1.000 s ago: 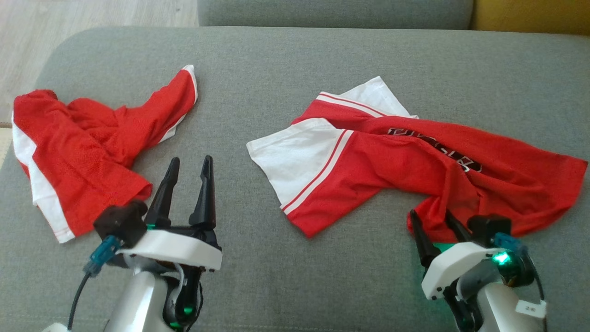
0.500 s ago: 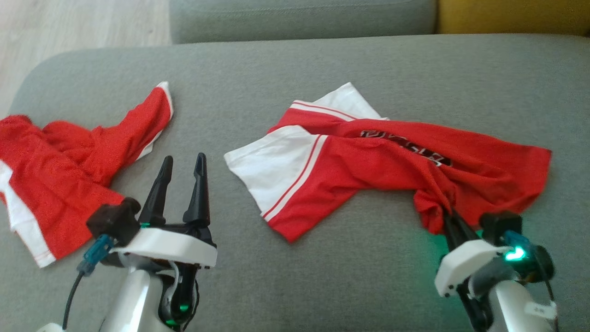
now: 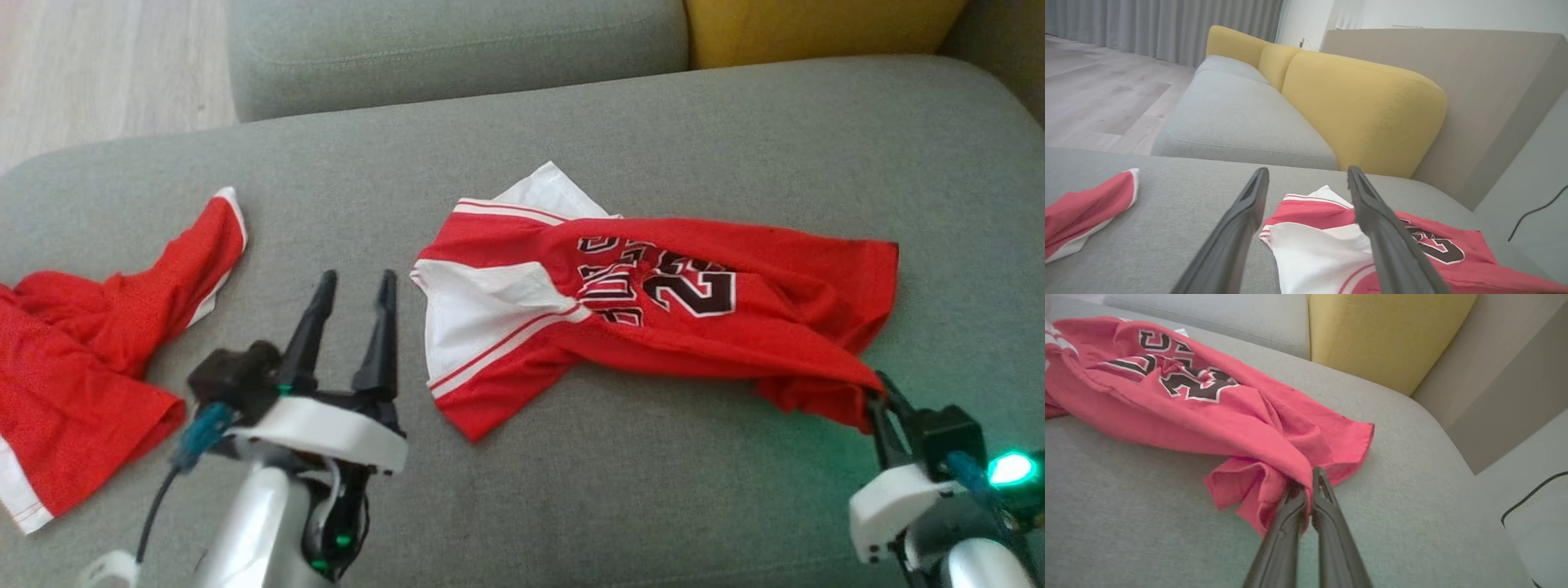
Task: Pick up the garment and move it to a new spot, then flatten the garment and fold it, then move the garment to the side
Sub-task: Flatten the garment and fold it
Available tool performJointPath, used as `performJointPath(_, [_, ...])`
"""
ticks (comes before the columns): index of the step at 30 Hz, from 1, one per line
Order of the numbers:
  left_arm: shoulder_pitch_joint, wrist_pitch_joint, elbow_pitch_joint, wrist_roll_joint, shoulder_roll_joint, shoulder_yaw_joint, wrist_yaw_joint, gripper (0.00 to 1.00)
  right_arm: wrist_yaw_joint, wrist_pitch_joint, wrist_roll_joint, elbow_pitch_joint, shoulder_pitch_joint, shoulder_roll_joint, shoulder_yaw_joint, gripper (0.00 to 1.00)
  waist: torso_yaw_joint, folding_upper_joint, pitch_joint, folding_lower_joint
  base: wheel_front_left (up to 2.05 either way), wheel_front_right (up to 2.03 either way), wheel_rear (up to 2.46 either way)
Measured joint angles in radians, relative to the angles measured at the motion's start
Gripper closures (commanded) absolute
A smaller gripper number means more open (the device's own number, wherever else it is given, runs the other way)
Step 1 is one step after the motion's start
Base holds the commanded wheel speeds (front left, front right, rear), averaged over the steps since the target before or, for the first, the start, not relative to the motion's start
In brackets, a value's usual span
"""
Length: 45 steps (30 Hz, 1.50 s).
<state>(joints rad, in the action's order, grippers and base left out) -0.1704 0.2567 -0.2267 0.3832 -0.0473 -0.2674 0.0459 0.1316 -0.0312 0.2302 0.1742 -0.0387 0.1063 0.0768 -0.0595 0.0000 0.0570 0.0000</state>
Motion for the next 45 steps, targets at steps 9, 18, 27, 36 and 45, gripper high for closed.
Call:
performJointPath(9, [-0.096,-0.034,-0.224,-0.044,0.0,-0.092,0.054,0.0,0.0,-0.004,-0.001,0.001,0.009,0.006,-0.001,1.0,-0.012,0.0,0.038,0.0,0.0,0.0,0.0])
performJointPath(18, [-0.279,-0.091,-0.427,-0.027,0.0,-0.106,0.059,0.0,0.0,0.007,-0.008,0.022,0.038,-0.001,-0.036,1.0,-0.025,0.0,0.081,0.0,0.0,0.0,0.0])
performJointPath(27, [-0.454,-0.087,-0.648,-0.095,-0.001,-0.144,0.04,0.0,0.0,0.021,-0.009,0.032,0.077,-0.012,-0.051,1.0,-0.057,0.0,0.139,0.0001,0.0,0.0,0.0])
performJointPath(36, [-0.547,-0.043,-0.794,-0.111,-0.002,-0.16,0.041,0.0,0.0,0.032,-0.009,0.037,0.112,-0.028,-0.063,1.0,-0.084,0.0,0.18,0.0001,0.0,0.0,0.0])
performJointPath(45, [-0.586,-0.017,-0.879,-0.11,-0.001,-0.171,0.043,0.0,0.0,0.04,-0.009,0.047,0.114,-0.031,-0.063,1.0,-0.097,0.0,0.2,0.0001,0.0,0.0,0.0])
